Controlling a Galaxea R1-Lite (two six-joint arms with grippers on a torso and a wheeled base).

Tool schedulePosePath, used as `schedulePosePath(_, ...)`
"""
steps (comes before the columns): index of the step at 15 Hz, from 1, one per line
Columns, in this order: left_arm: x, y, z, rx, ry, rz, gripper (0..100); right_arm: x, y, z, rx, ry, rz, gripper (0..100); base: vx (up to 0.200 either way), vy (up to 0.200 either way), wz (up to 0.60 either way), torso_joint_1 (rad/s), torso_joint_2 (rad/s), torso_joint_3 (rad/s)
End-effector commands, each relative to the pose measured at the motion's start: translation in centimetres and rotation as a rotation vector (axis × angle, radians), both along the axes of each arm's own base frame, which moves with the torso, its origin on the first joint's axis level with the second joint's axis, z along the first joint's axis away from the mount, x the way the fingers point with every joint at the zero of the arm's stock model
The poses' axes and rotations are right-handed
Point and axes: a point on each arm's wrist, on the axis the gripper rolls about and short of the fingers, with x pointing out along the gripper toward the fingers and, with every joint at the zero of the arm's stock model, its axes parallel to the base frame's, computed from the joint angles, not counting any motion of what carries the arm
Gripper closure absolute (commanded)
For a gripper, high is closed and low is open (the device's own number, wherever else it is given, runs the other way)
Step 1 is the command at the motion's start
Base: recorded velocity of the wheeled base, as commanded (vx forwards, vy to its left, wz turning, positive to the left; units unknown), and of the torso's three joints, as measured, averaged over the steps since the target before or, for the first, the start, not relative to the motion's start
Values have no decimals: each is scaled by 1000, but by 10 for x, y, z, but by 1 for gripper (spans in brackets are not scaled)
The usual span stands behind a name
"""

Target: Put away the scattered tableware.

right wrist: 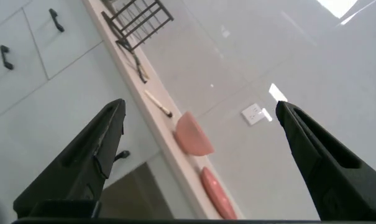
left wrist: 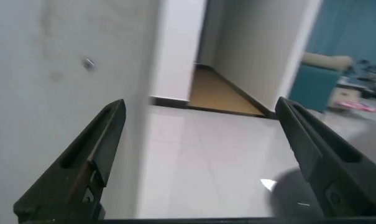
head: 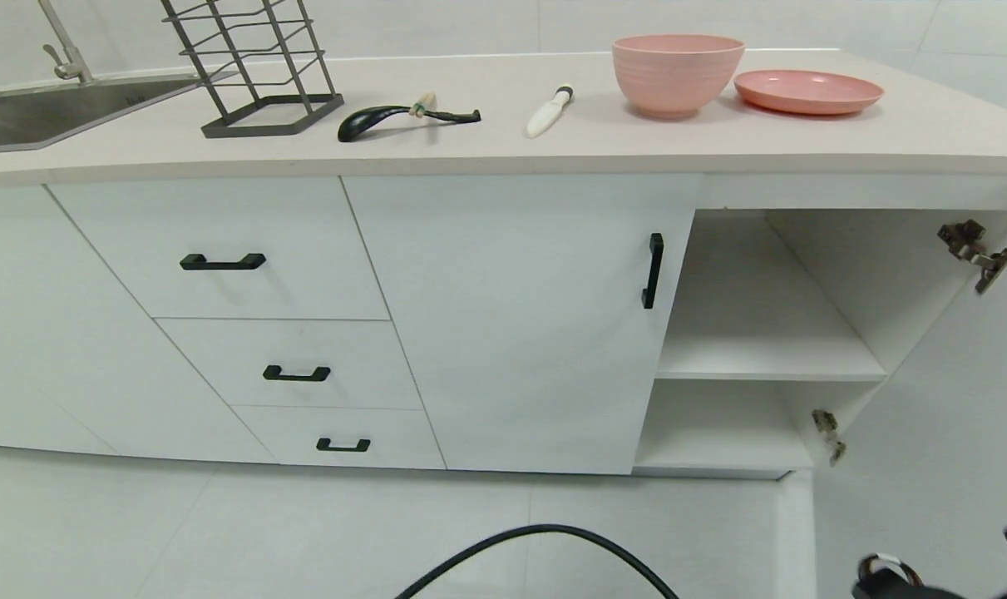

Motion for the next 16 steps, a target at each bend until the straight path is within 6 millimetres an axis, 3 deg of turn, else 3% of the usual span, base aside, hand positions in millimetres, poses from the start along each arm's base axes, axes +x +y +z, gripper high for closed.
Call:
schedulePosePath(1,-10,-5,-21,25,4,-29,0,-11,4,8,-26,-60,-13,0,0,0,0,0,0,0)
schedulePosePath(4,-8,-2,-12,-25,-10,-32,0,-12,4,9,-30,-65,-13,0,0,0,0,0,0,0)
schedulePosePath(5,10,4,0,-54,-18,3,0,-12,5,8,-30,-65,-13,0,0,0,0,0,0,0)
schedulePosePath(7,47,22,43,-133,-44,80,0,-7,3,3,-15,-29,-12,0,0,0,0,0,0,0)
schedulePosePath(9,86,60,84,-154,-60,174,0,-2,1,-11,13,47,6,0,0,0,0,0,0,0)
schedulePosePath(10,98,86,99,-147,-62,217,0,0,0,-18,29,79,26,0,0,0,0,0,0,0)
schedulePosePath(11,98,86,99,-147,-62,217,0,0,0,-18,29,79,26,0,0,0,0,0,0,0)
schedulePosePath(12,103,148,118,-113,-58,289,0,5,-1,-33,59,140,32,0,0,0,0,0,0,0)
schedulePosePath(13,99,173,120,-95,-53,309,0,6,-1,-39,66,162,32,0,0,0,0,0,0,0)
schedulePosePath(14,89,211,121,-79,-50,337,0,8,-2,-45,75,188,35,0,0,0,0,0,0,0)
schedulePosePath(15,85,226,121,-51,-43,356,0,8,-2,-47,78,198,38,0,0,0,0,0,0,0)
schedulePosePath(16,72,276,138,-36,-102,436,0,9,-1,-63,93,257,79,0,0,0,0,0,0,0)
